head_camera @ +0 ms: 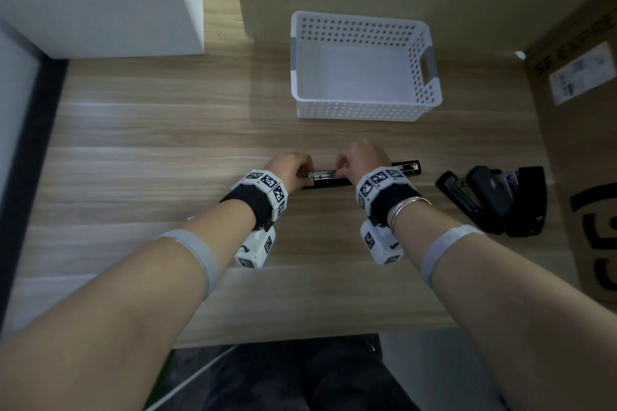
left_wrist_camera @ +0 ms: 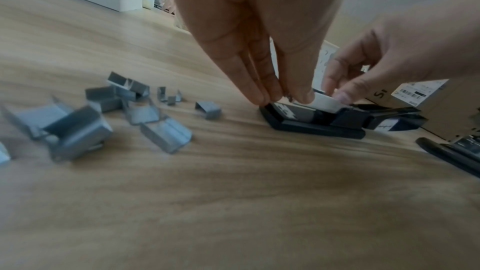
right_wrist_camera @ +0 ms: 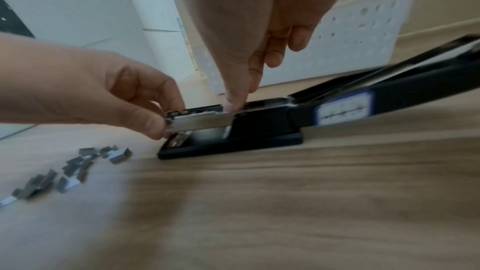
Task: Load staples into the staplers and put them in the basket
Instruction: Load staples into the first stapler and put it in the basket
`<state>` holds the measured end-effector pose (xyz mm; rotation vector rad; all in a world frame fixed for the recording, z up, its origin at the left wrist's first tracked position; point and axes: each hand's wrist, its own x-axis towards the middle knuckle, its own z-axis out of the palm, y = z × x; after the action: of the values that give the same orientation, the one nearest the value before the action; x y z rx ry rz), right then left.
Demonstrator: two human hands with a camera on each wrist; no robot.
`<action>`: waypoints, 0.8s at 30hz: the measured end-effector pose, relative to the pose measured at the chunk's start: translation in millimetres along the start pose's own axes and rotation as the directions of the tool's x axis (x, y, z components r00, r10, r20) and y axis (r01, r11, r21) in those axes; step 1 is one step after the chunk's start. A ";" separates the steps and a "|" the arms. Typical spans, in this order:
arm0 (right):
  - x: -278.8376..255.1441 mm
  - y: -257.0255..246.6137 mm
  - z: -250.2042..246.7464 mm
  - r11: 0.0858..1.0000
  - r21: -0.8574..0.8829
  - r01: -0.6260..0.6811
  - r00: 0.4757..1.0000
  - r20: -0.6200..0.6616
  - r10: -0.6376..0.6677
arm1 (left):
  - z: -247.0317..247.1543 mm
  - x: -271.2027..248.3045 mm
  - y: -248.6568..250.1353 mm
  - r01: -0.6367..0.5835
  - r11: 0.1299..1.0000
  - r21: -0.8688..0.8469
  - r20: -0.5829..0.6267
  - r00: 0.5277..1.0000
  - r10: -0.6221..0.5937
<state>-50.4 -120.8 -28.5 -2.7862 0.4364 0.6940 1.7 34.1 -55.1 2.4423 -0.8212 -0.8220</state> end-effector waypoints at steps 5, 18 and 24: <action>-11.6 14.3 -11.6 0.998 -0.023 -0.065 0.996 -0.059 0.063 | -15.1 -6.7 -17.2 0.025 1.000 0.006 -0.047 0.999 -0.025; -13.8 -5.4 -5.2 0.999 0.007 0.034 0.994 -0.103 -0.033 | -19.4 -21.6 -46.7 0.114 0.982 0.150 0.004 0.993 -0.115; -14.2 -3.7 -0.8 0.999 0.005 0.035 0.994 -0.102 -0.034 | -15.9 -25.7 -40.9 0.071 0.992 0.101 0.048 0.996 -0.076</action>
<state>-60.8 -114.4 -20.4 -2.8247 0.4072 0.5440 11.5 84.0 -56.2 2.5617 -0.8138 -0.8943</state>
